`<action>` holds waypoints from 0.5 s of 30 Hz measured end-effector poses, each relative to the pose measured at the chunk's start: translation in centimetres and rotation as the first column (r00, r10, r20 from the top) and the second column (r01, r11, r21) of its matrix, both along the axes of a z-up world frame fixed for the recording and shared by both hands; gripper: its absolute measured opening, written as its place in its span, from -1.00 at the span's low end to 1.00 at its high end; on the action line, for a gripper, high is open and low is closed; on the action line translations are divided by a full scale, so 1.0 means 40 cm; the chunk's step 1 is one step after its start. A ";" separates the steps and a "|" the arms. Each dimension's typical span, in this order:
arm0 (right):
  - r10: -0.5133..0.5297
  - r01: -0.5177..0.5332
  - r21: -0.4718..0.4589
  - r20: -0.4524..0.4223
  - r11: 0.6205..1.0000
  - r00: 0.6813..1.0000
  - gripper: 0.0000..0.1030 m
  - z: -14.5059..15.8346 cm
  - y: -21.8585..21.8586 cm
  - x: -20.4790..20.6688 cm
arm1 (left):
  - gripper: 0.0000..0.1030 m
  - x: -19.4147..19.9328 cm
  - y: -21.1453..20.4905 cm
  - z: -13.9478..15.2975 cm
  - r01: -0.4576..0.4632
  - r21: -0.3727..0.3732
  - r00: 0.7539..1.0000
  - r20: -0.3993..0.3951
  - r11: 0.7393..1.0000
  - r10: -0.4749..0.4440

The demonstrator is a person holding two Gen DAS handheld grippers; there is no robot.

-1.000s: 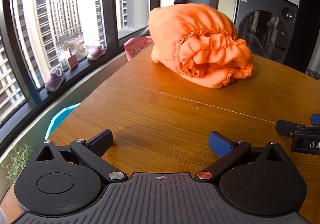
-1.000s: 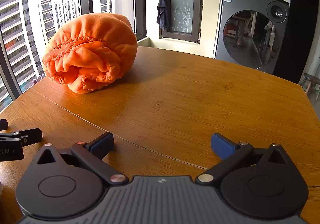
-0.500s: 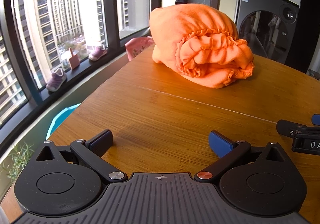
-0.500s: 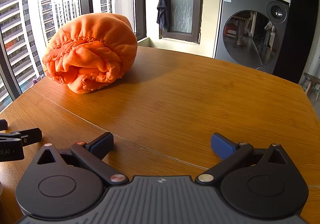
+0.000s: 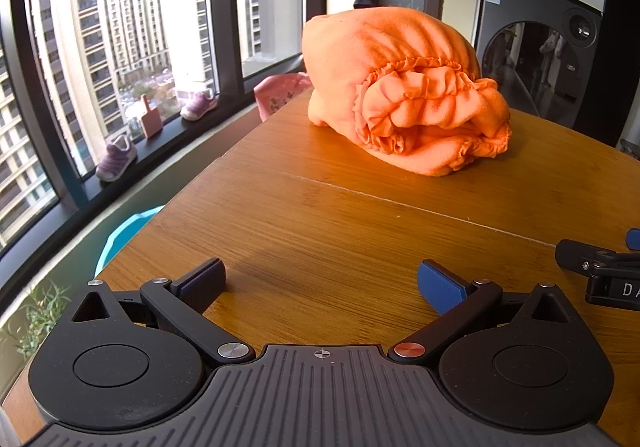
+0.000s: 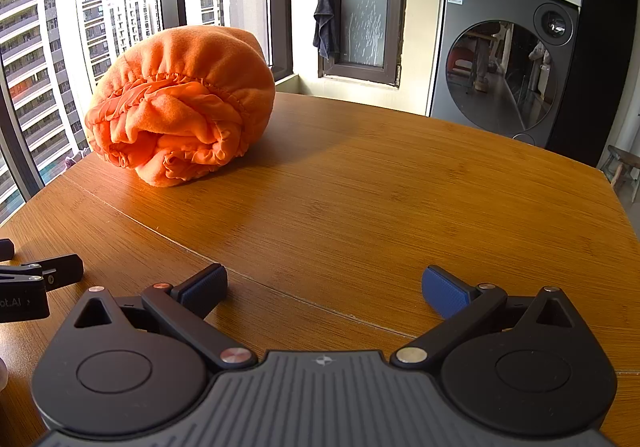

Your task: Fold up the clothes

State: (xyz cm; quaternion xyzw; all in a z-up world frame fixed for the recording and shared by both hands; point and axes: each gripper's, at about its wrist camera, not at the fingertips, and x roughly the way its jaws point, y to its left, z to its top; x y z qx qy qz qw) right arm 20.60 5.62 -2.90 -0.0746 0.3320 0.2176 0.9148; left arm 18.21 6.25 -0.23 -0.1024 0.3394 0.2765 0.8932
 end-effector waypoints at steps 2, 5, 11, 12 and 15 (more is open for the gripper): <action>0.003 -0.003 0.000 0.000 1.000 1.000 1.00 0.000 0.000 0.002 | 1.00 0.000 0.000 0.000 0.000 0.000 1.000 0.000 1.000 0.000; 0.005 -0.005 0.000 0.000 1.000 1.000 1.00 0.000 0.000 0.003 | 1.00 -0.001 0.001 0.000 0.000 -0.001 1.000 0.001 1.000 0.000; 0.005 -0.005 0.000 0.000 1.000 1.000 1.00 0.000 0.000 0.004 | 1.00 -0.002 0.001 0.000 0.000 -0.004 1.000 0.006 1.000 0.000; 0.005 -0.005 0.000 0.000 1.000 1.000 1.00 0.000 0.000 0.004 | 1.00 -0.003 0.001 0.000 0.000 -0.004 1.000 0.007 1.000 0.000; 0.005 -0.005 0.000 0.000 1.000 1.000 1.00 0.000 -0.001 0.003 | 1.00 -0.003 0.001 0.000 0.000 -0.005 1.000 0.008 1.000 0.000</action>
